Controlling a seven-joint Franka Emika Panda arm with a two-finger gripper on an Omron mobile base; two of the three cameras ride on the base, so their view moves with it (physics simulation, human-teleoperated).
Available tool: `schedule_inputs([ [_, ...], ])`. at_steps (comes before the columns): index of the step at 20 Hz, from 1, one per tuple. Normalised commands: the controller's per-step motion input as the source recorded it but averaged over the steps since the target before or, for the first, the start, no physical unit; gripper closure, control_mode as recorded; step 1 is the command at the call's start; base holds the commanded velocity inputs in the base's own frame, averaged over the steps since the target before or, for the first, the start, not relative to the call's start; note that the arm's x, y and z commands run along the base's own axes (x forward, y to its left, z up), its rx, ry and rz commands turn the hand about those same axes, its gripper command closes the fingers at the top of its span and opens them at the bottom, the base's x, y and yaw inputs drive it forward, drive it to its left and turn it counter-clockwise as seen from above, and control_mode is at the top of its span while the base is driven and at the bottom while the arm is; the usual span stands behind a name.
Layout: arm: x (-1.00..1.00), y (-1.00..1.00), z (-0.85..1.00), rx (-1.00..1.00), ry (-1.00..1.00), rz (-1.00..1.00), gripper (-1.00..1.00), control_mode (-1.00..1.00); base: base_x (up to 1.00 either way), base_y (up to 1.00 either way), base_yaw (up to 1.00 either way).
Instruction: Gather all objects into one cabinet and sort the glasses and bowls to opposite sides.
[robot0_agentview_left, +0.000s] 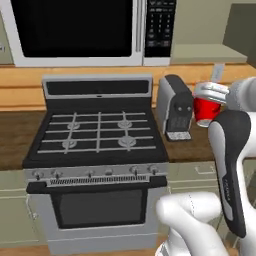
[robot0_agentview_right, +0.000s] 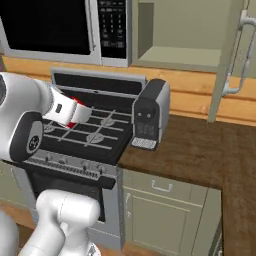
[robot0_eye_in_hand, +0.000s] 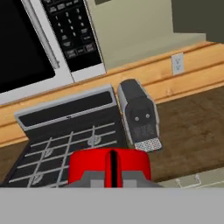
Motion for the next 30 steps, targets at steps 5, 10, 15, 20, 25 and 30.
schedule_inputs([
  [5,0.00,0.00,0.00,0.00,0.00,0.00,1.00,1.00,-0.63,1.00,0.40],
  [10,0.00,0.00,0.00,0.00,0.00,0.00,1.00,1.00,-0.36,1.00,0.48],
  [15,0.00,0.00,0.00,0.00,0.00,0.00,1.00,1.00,-0.50,1.00,0.75],
  [20,0.00,0.00,0.00,0.00,0.00,0.00,1.00,1.00,-0.49,0.92,0.85],
  [25,0.00,0.00,0.00,0.00,0.00,0.00,1.00,1.00,-0.34,0.97,0.82],
  [30,0.00,0.00,0.00,0.00,0.00,0.00,1.00,1.00,-0.43,1.00,0.84],
])
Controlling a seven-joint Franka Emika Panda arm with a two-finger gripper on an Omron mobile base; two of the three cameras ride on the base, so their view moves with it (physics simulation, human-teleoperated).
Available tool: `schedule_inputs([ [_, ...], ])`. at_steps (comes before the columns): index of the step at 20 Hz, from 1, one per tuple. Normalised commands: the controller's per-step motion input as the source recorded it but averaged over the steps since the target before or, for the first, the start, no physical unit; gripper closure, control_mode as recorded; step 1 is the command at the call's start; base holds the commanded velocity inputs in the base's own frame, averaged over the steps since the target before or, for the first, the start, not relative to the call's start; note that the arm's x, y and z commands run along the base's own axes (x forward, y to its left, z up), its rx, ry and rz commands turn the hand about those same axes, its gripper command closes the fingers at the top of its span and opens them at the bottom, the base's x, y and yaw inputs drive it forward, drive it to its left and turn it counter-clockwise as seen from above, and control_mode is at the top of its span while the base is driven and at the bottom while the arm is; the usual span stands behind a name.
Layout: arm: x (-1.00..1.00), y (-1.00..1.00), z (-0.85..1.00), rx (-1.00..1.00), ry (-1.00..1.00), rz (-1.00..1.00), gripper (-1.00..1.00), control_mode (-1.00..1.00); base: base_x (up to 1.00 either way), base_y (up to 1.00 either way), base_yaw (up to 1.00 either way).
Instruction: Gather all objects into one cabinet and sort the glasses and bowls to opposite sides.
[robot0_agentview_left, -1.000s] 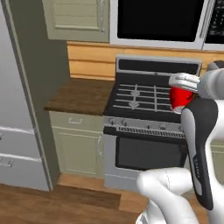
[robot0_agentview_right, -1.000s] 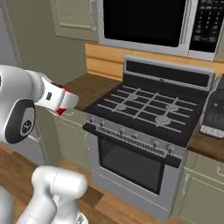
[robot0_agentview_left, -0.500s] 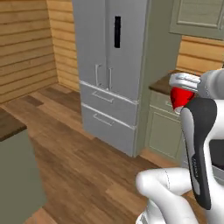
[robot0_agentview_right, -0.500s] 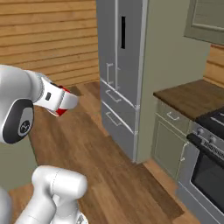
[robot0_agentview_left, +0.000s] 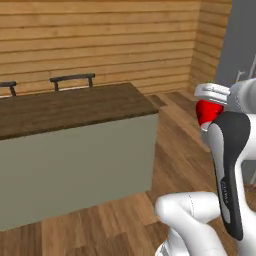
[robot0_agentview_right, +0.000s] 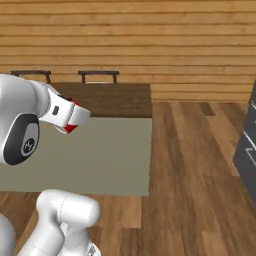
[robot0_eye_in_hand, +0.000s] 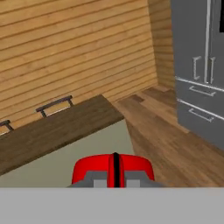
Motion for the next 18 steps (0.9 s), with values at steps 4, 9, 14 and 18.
schedule_inputs([
  [4,0.00,0.00,0.00,0.00,0.00,0.00,1.00,1.00,-0.40,0.97,0.85],
  [9,0.00,0.00,0.00,0.00,0.00,0.00,1.00,1.00,-0.22,0.98,0.82],
  [14,0.00,0.00,0.00,0.00,0.00,0.00,1.00,1.00,-0.01,0.96,0.77],
  [18,0.00,0.00,0.00,0.00,0.00,0.00,1.00,1.00,0.00,0.99,0.71],
])
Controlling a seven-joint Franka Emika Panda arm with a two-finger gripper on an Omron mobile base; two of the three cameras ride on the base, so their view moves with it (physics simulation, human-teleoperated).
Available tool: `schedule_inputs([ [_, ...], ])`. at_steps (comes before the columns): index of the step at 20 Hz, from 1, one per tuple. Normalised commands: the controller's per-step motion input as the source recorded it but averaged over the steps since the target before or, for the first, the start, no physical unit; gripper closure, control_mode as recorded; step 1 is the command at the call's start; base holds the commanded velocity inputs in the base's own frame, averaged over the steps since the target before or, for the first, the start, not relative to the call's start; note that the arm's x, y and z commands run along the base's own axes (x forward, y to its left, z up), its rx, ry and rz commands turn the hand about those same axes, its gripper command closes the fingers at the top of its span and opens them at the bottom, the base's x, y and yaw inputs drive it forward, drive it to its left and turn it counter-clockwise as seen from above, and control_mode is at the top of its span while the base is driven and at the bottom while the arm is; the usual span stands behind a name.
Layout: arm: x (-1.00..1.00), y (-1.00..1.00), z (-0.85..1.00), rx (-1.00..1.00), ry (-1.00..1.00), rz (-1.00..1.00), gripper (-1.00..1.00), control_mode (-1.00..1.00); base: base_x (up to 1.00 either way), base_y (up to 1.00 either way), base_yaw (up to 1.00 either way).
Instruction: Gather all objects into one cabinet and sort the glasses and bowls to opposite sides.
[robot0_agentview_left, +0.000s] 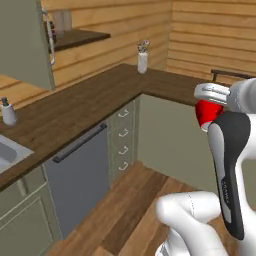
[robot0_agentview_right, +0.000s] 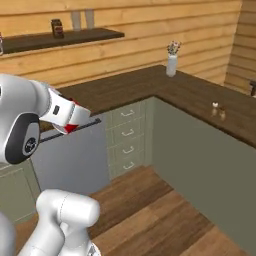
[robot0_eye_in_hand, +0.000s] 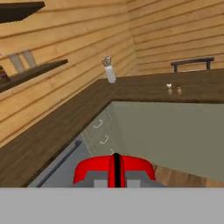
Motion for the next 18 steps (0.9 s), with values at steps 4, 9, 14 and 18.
schedule_inputs([
  [4,0.00,0.00,0.00,0.00,0.00,0.00,1.00,1.00,0.27,0.86,0.65],
  [9,0.00,0.00,0.00,0.00,0.00,0.00,1.00,1.00,0.60,0.69,0.59],
  [14,0.00,0.00,0.00,0.00,0.00,0.00,1.00,1.00,0.06,1.00,0.57],
  [18,0.00,0.00,0.00,0.00,0.00,0.00,1.00,1.00,-0.17,0.98,0.46],
])
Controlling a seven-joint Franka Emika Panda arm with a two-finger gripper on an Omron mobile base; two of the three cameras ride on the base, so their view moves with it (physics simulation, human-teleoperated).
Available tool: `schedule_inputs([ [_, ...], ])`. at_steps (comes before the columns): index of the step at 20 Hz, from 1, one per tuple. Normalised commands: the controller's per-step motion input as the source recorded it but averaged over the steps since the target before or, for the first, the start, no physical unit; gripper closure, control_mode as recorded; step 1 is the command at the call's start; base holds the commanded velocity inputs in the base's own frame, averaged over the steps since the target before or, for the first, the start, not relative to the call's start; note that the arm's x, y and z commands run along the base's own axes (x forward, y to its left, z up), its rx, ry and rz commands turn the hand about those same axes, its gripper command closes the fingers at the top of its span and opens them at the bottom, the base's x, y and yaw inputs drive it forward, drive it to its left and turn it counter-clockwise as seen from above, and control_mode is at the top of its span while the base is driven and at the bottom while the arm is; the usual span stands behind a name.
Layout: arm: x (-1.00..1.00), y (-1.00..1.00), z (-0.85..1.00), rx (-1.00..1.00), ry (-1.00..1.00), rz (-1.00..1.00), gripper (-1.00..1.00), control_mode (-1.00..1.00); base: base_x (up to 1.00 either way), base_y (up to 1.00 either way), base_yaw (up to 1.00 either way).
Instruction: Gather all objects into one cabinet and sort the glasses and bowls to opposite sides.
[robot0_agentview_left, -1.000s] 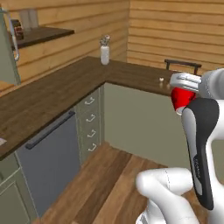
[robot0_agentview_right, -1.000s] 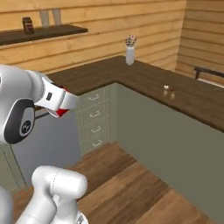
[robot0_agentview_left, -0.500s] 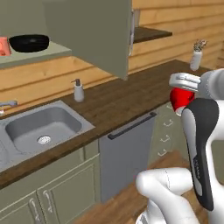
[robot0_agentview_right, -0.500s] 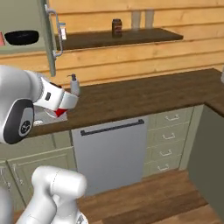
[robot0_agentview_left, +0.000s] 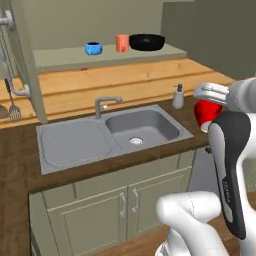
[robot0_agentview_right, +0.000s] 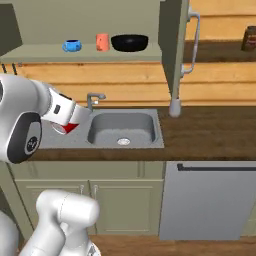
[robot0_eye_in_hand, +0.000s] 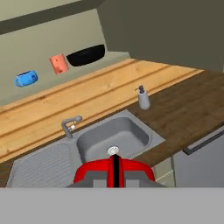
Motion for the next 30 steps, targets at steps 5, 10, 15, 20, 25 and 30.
schedule_inputs([
  [5,0.00,0.00,0.00,0.00,0.00,0.00,1.00,1.00,0.41,0.92,0.41],
  [10,0.00,0.00,0.00,0.00,0.00,0.00,1.00,1.00,0.88,0.27,0.34],
  [15,0.00,0.00,0.00,0.00,0.00,0.00,1.00,1.00,0.45,0.00,0.29],
  [20,0.00,0.00,0.00,0.00,0.00,0.00,1.00,1.00,-0.02,0.00,0.12],
  [25,0.00,0.00,0.00,0.00,-0.01,0.02,1.00,-1.00,0.00,0.00,0.01],
  [30,0.10,0.00,0.28,0.00,-0.27,0.18,1.00,-1.00,0.00,0.00,0.00],
])
